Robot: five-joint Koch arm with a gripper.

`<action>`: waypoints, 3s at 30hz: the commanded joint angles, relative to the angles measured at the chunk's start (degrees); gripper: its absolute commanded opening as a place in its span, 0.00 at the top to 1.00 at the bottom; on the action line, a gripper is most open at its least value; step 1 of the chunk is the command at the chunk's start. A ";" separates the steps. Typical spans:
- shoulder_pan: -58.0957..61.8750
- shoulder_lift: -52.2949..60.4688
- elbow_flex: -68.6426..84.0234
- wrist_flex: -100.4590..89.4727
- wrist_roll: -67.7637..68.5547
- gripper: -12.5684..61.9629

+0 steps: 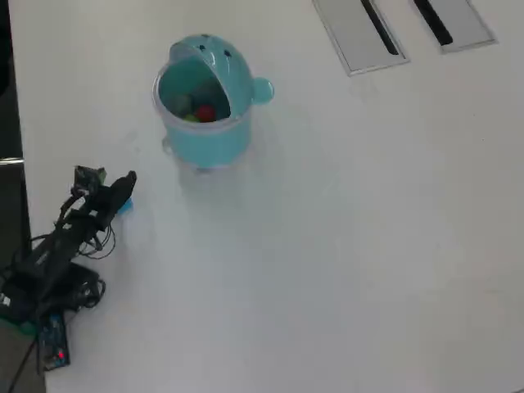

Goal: Grasp RGB lego blocks and put them in the bin one by one.

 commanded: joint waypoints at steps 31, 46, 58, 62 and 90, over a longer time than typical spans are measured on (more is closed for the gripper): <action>-10.99 -20.92 -10.90 12.92 -10.99 0.41; -9.14 -27.33 -10.46 12.30 -21.18 0.41; -7.21 -28.30 -8.00 13.10 -21.88 0.43; -7.21 -28.12 -6.06 14.24 -21.80 0.49; -8.53 -7.82 -32.17 3.78 14.94 0.82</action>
